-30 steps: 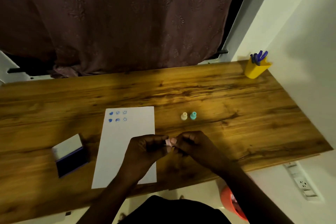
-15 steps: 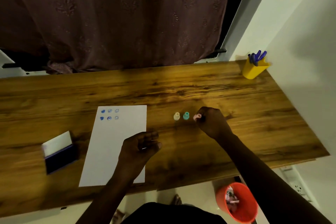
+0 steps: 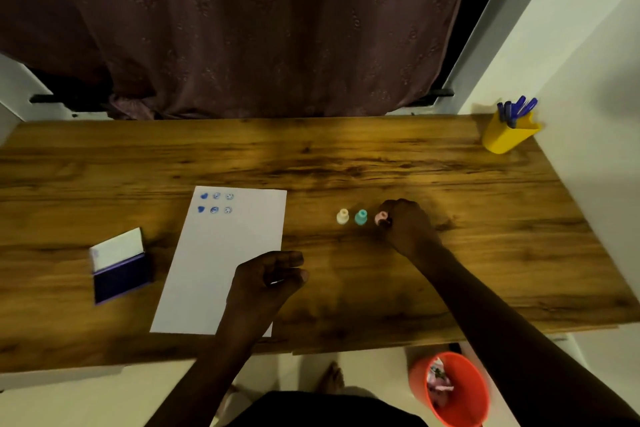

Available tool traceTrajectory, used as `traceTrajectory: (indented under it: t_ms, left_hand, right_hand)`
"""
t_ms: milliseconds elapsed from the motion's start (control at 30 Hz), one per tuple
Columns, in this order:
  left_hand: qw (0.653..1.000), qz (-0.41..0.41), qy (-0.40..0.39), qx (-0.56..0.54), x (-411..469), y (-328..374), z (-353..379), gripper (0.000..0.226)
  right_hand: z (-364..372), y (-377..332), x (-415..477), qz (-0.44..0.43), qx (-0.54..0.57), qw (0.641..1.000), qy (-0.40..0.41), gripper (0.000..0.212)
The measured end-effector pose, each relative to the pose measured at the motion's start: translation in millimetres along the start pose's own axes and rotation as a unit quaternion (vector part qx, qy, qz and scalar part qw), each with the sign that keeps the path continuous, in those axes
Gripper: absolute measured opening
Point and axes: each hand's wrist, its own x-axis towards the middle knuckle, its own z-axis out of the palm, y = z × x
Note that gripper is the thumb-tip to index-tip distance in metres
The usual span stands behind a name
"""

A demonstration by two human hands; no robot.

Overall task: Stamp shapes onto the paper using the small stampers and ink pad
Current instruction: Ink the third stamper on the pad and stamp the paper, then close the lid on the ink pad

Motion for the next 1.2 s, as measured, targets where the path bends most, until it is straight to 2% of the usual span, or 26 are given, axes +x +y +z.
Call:
traceTrajectory:
  t_ms: [133, 267, 367, 667, 800, 1000, 1200]
  left_hand:
    - [1.0, 0.004, 0.004, -0.001, 1.1, 0.3, -4.4, 0.038]
    - [1.0, 0.018, 0.008, -0.001, 3.2, 0.3, -13.6, 0.041]
    - [0.999, 0.033, 0.016, 0.007, 4.1, -0.1, -24.0, 0.043]
    - [0.997, 0.026, 0.071, 0.01, -1.0, -6.5, -81.9, 0.036]
    - [0.995, 0.002, 0.101, 0.007, -7.7, -12.8, -115.6, 0.028]
    - [0.987, -0.025, 0.155, -0.026, -22.8, -29.1, -172.6, 0.044]
    - [0.979, -0.037, 0.195, 0.049, -32.6, -51.9, -233.6, 0.015]
  right_hand:
    - [-2.4, -2.1, -3.9, 0.001, 0.009, 1.0, 0.0, 0.025]
    - [-11.3, -10.1, -10.4, 0.009, 0.002, 1.0, 0.021, 0.046]
    - [-18.0, -25.3, -16.8, 0.002, 0.017, 0.999, 0.046, 0.05]
    - [-12.5, -131.4, -43.7, -0.06, 0.136, 0.983, 0.104, 0.025]
    - [6.2, -181.5, -51.0, -0.09, 0.194, 0.975, 0.065, 0.022]
    - [43.3, -253.4, -49.3, -0.098, 0.253, 0.962, -0.004, 0.02]
    - [84.4, -311.9, -40.9, -0.125, 0.244, 0.959, -0.07, 0.022]
